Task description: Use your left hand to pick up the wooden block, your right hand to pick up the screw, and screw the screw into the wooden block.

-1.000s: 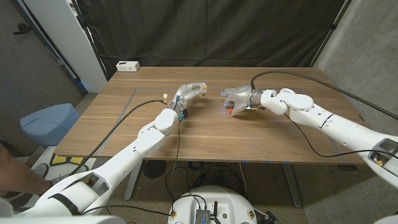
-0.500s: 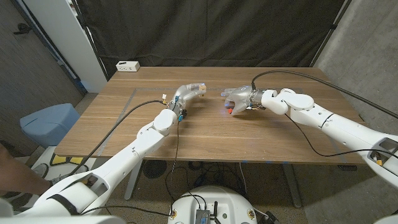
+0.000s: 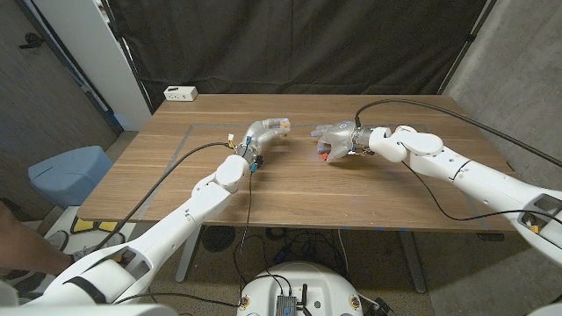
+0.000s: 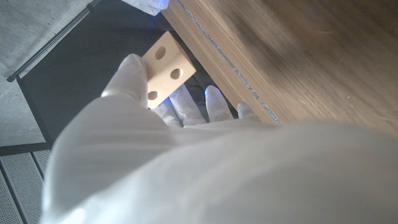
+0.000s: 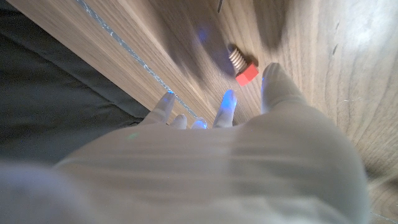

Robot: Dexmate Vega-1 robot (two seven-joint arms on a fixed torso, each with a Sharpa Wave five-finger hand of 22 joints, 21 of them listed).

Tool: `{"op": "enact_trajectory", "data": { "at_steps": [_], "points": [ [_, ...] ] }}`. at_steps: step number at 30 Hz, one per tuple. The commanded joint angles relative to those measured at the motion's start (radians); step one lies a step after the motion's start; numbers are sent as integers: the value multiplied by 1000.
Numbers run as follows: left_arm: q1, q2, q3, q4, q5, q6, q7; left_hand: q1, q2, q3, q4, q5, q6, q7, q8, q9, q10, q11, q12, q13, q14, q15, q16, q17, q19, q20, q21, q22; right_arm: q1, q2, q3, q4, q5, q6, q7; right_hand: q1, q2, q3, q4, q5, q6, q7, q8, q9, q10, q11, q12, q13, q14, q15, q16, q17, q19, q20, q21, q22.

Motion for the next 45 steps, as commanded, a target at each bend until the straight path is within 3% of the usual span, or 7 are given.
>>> {"op": "enact_trajectory", "data": {
  "at_steps": [1,11,17,24,45],
  "points": [
    [8,4,-3,-12,2,10,8,0,10,-2,3,9,25,-4,6,4,8,0,7,15,10,-101,9,2,-2,-2,9,3,14,14,-7,25,14,11,5,12,0,11,2,2,19,3,11,6,9,-5,5,1,15,-29,4,4,12,-6,5,4],
    [-3,0,3,-2,5,12,0,0,12,-3,3,9,26,-4,6,4,8,0,6,17,10,-101,9,2,-1,-3,10,3,18,15,-11,36,21,13,3,21,1,19,2,2,50,9,39,18,26,-11,6,1,23,-38,5,5,30,-27,7,4],
    [-7,-3,5,2,6,12,-1,-1,13,-4,3,9,25,-4,6,4,8,0,5,18,9,-99,9,2,-1,-2,10,3,24,16,-13,47,27,20,2,29,1,27,3,1,67,14,62,32,39,-8,6,1,31,-44,6,5,43,-77,6,3],
    [-8,-3,6,1,7,18,0,0,14,-5,2,9,25,-4,6,4,8,0,4,19,10,-99,9,2,-1,-2,10,3,29,21,-17,56,32,16,8,32,1,30,3,0,68,17,69,38,41,-4,4,1,37,-45,6,5,51,-88,6,2],
    [-9,-7,8,9,6,4,-7,-2,17,-8,2,10,26,-4,6,4,9,1,2,23,10,-101,10,3,-2,-3,10,4,43,31,-27,77,44,23,8,53,5,49,2,-2,124,31,128,67,71,-1,6,1,64,-59,9,7,88,-135,5,1]
  ]
}}
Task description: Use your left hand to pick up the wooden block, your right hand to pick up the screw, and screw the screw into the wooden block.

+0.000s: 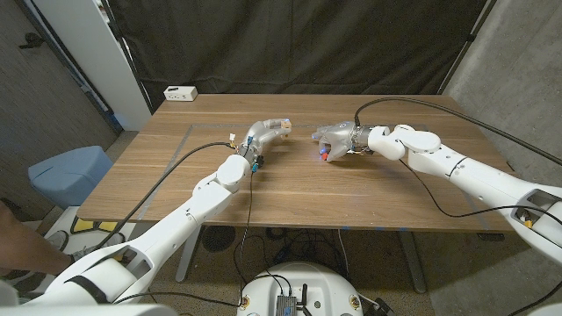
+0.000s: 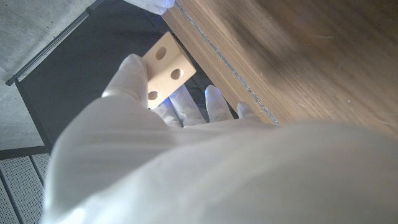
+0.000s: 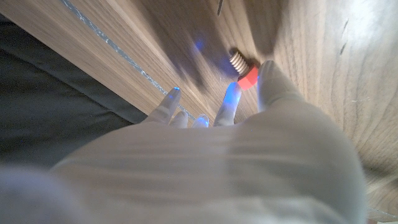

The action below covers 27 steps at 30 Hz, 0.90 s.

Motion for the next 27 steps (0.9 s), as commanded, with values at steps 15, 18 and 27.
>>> {"op": "enact_trajectory", "data": {
  "at_steps": [15,18,27],
  "points": [
    [-6,-8,4,15,-2,-11,-5,-3,15,0,3,5,28,-4,6,4,11,0,2,24,7,-103,6,3,-2,-3,10,4,15,12,-13,29,16,6,4,34,3,24,-2,-3,42,14,46,26,35,7,8,1,30,-72,8,3,38,-72,5,2],
    [-5,-7,3,10,-1,-3,0,-3,15,-1,3,5,26,-4,6,4,11,0,1,24,7,-103,6,3,-2,-2,10,4,17,14,-15,32,17,7,4,37,3,26,-2,-4,43,13,51,30,37,7,8,1,33,-72,8,3,42,-75,5,2],
    [5,-2,1,-2,-3,0,2,-4,17,-2,3,5,25,-4,5,3,11,-1,0,26,7,-103,6,3,-3,-3,10,4,21,17,-20,40,18,11,2,41,2,30,-1,-4,52,14,67,40,48,2,9,1,43,-79,9,4,53,-78,4,2]
  ]
}}
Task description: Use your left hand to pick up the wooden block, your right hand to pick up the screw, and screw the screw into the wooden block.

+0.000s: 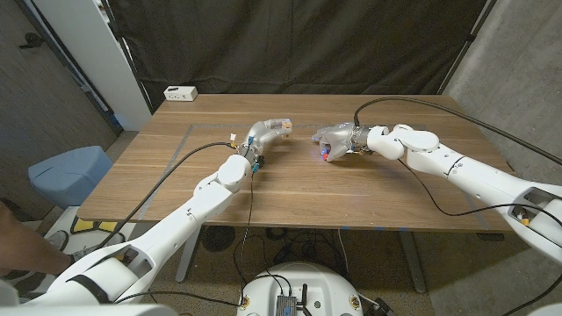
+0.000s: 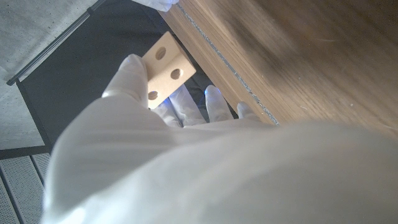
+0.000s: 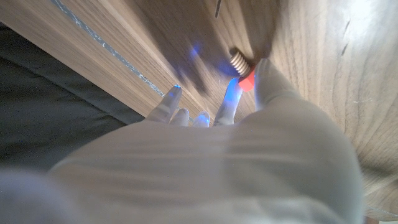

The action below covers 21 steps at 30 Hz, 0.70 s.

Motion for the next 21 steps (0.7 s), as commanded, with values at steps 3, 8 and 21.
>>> {"op": "enact_trajectory", "data": {
  "at_steps": [3,8,21],
  "points": [
    [11,4,-2,-16,-1,12,8,0,11,0,6,6,25,-4,5,3,9,1,2,26,7,-103,6,3,-3,-3,10,4,6,5,-6,11,2,5,-4,11,-3,13,0,-1,19,0,19,10,13,-6,5,1,15,-79,5,4,16,-79,4,1],
    [10,3,-1,-10,-2,0,3,-1,12,-1,6,6,27,-4,6,3,8,1,1,27,7,-104,6,3,-3,-3,10,4,7,6,-8,13,1,4,-6,16,-2,17,0,-1,28,1,31,18,22,-6,6,1,22,-83,5,5,25,-82,5,1],
    [4,-3,4,-5,-1,6,-1,-4,15,-3,7,7,28,-4,6,3,9,1,-1,30,7,-102,6,4,-2,-4,11,4,0,2,-4,3,3,-4,-16,20,-1,22,2,-1,34,3,50,31,36,-6,7,1,33,-88,5,6,36,-86,3,1]
  ]
}}
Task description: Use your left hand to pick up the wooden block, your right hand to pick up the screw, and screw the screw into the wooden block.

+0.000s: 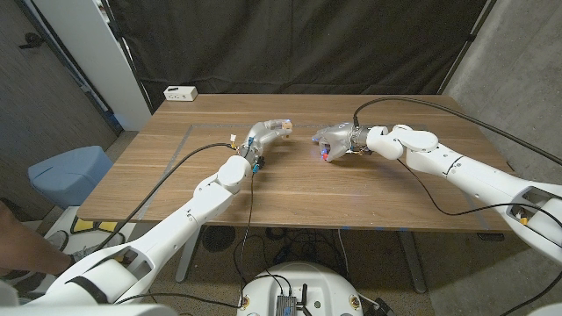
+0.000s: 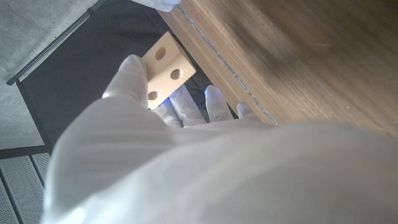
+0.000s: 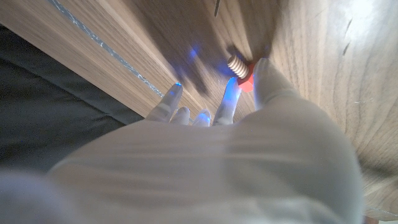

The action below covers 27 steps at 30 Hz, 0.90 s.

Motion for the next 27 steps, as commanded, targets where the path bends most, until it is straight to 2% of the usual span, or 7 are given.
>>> {"op": "enact_trajectory", "data": {
  "at_steps": [1,27],
  "points": [
    [-4,-4,4,6,-1,-1,-6,0,12,4,6,7,29,-4,6,3,10,-1,3,29,6,-102,6,4,-2,-3,3,4,-7,-3,4,-6,4,-6,-15,13,-1,7,3,-1,15,2,10,7,16,0,7,4,12,-92,5,6,11,-84,3,1],
    [-10,-7,13,12,4,-7,-18,-2,16,1,6,8,31,-2,6,3,10,-1,-1,34,4,-101,6,3,-1,-3,3,4,-46,-19,51,-60,54,-40,-31,20,-4,16,4,-2,30,10,50,34,44,8,8,3,36,-104,5,8,37,-94,2,1]
  ]
}}
